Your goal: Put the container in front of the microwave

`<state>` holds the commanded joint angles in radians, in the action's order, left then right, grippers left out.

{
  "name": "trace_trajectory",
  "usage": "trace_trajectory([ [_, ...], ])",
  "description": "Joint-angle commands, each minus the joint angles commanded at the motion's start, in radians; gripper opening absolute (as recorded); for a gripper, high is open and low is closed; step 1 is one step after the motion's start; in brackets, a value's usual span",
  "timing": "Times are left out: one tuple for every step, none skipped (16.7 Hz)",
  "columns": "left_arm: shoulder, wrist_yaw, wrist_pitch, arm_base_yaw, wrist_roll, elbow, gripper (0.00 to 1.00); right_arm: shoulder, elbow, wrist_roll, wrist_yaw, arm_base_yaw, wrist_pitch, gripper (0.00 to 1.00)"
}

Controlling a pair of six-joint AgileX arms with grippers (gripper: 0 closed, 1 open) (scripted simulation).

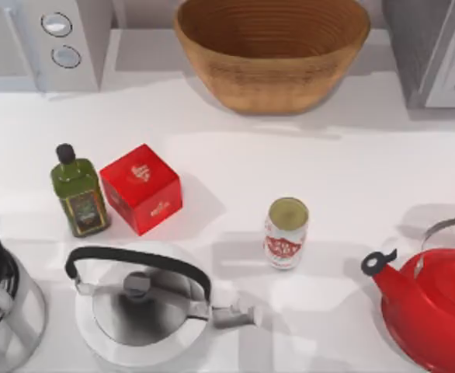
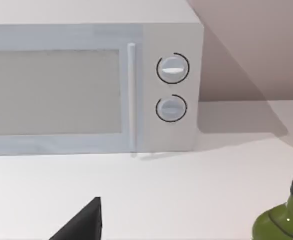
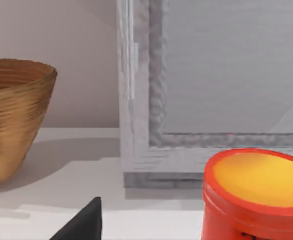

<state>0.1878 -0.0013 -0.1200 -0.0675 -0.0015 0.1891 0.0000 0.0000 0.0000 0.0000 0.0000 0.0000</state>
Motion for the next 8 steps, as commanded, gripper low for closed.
trace_trajectory([
  [0.061,0.0,-0.039,-0.022,-0.001,0.059,1.0,0.0,0.0,0.0,0.0,0.0,0.0,1.0],
  [0.129,0.0,-0.081,-0.047,-0.001,0.123,1.0,0.0,0.0,0.0,0.0,0.0,0.0,1.0],
  [0.203,0.0,-0.127,-0.074,-0.002,0.193,1.0,0.0,0.0,0.0,0.0,0.0,0.0,1.0],
  [0.282,0.0,-0.176,-0.103,-0.002,0.268,1.0,0.0,0.0,0.0,0.0,0.0,0.0,1.0],
  [0.367,0.0,-0.229,-0.134,-0.003,0.348,1.0,0.0,0.0,0.0,0.0,0.0,0.0,1.0],
  [0.456,0.0,-0.284,-0.166,-0.003,0.432,1.0,0.0,0.0,0.0,0.0,0.0,0.0,1.0],
  [0.548,0.0,-0.341,-0.2,-0.004,0.519,1.0,0.0,0.0,0.0,0.0,0.0,0.0,1.0],
  [0.643,0.0,-0.399,-0.235,-0.004,0.608,1.0,0.0,0.0,0.0,0.0,0.0,0.0,1.0],
])
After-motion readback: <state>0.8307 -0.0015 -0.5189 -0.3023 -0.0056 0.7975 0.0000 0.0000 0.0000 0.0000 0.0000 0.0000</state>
